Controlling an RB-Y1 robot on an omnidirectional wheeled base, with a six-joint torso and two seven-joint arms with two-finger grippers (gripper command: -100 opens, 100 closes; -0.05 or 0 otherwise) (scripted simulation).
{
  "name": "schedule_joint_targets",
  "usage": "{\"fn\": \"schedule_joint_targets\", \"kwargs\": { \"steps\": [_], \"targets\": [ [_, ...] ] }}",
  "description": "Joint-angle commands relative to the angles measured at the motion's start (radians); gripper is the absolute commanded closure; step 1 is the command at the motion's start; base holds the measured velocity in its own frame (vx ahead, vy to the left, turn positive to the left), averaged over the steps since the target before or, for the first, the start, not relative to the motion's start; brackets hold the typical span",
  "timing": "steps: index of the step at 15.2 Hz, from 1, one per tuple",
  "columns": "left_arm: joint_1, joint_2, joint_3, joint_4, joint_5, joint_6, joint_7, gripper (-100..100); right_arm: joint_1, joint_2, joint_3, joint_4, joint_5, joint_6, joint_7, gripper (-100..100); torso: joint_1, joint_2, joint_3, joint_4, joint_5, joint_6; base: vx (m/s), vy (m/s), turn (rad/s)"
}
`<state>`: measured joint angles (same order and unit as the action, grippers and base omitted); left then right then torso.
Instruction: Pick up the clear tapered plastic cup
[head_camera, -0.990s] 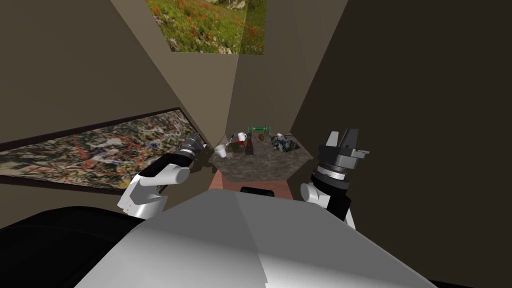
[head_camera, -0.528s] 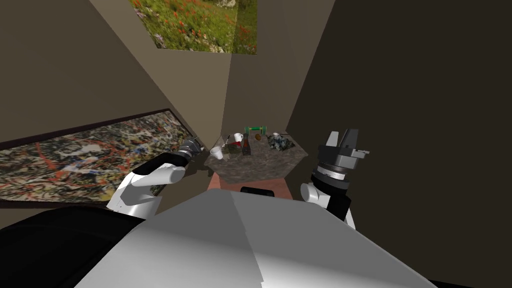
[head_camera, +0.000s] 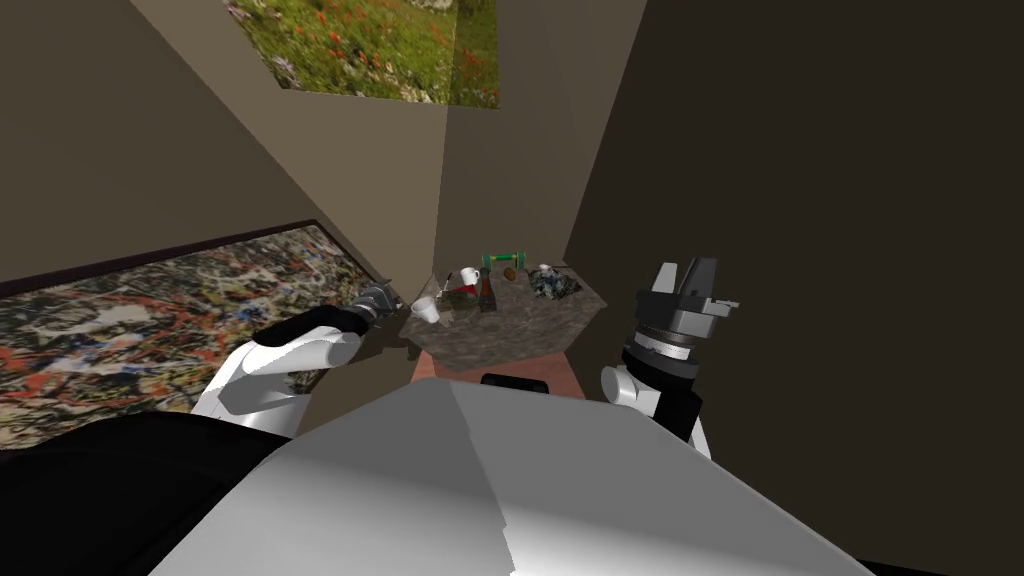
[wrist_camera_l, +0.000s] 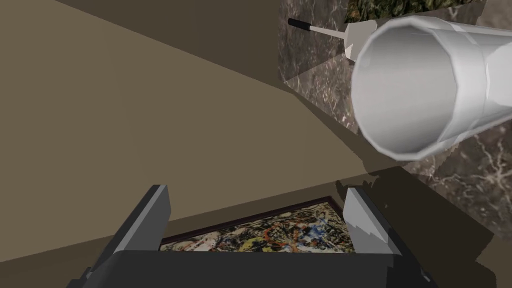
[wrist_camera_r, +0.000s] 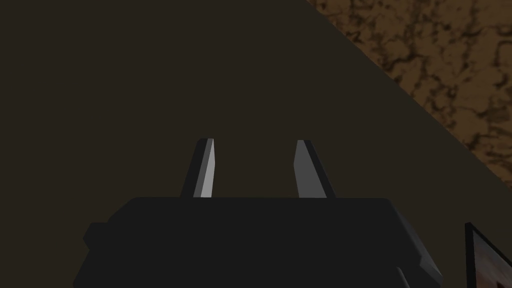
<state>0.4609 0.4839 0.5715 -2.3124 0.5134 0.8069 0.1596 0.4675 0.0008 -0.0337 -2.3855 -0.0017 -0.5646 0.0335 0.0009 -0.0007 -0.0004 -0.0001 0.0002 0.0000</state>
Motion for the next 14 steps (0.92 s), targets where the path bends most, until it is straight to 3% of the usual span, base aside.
{"fn": "schedule_joint_targets", "kwargs": {
  "steps": [1, 2, 5, 6, 9, 10, 13, 14],
  "targets": [
    [-0.004, 0.006, 0.004, 0.006, 0.004, 0.039, -0.001, -100, 0.000, 0.000, 0.000, 0.000, 0.000, 0.000, 0.000, 0, 0.000, 0.000, 0.000, 0.000, 0.000, 0.000, -0.001, 0.008, -0.027],
    [0.001, 0.023, 0.030, 0.017, 0.030, 0.070, -0.011, -100, 0.000, 0.000, 0.000, 0.000, 0.000, 0.000, 0.000, 0, 0.000, 0.000, 0.000, 0.000, 0.000, 0.000, 0.001, 0.002, -0.226],
    [0.001, 0.023, 0.030, 0.017, 0.030, 0.116, -0.011, -100, 0.000, 0.000, 0.000, 0.000, 0.000, 0.000, 0.000, 0, 0.000, 0.000, 0.000, 0.000, 0.000, 0.000, 0.001, 0.010, -0.091],
    [0.007, 0.039, 0.055, 0.029, 0.055, 0.142, -0.021, -100, 0.000, 0.000, 0.000, 0.000, 0.000, 0.000, 0.000, 0, 0.000, 0.000, 0.000, 0.000, 0.000, 0.000, 0.002, 0.003, -0.189],
    [0.007, 0.039, 0.055, 0.029, 0.055, 0.193, -0.021, -100, 0.000, 0.000, 0.000, 0.000, 0.000, 0.000, 0.000, 0, 0.000, 0.000, 0.000, 0.000, 0.000, 0.000, 0.002, 0.010, -0.104],
    [0.014, 0.054, 0.080, 0.041, 0.080, 0.222, -0.033, -100, 0.000, 0.000, 0.000, 0.000, 0.000, 0.000, 0.000, 0, 0.000, 0.000, 0.000, 0.000, 0.000, 0.000, 0.003, 0.004, -0.182],
    [0.014, 0.054, 0.080, 0.041, 0.080, 0.269, -0.033, -100, 0.000, 0.000, 0.000, 0.000, 0.000, 0.000, 0.000, 0, 0.000, 0.000, 0.000, 0.000, 0.000, 0.000, 0.002, 0.009, -0.102],
    [0.020, 0.069, 0.103, 0.054, 0.104, 0.299, -0.045, -100, 0.000, 0.000, 0.000, 0.000, 0.000, 0.000, 0.000, 0, 0.000, 0.000, 0.000, 0.000, 0.000, 0.000, 0.004, 0.005, -0.157]
  ]
}}
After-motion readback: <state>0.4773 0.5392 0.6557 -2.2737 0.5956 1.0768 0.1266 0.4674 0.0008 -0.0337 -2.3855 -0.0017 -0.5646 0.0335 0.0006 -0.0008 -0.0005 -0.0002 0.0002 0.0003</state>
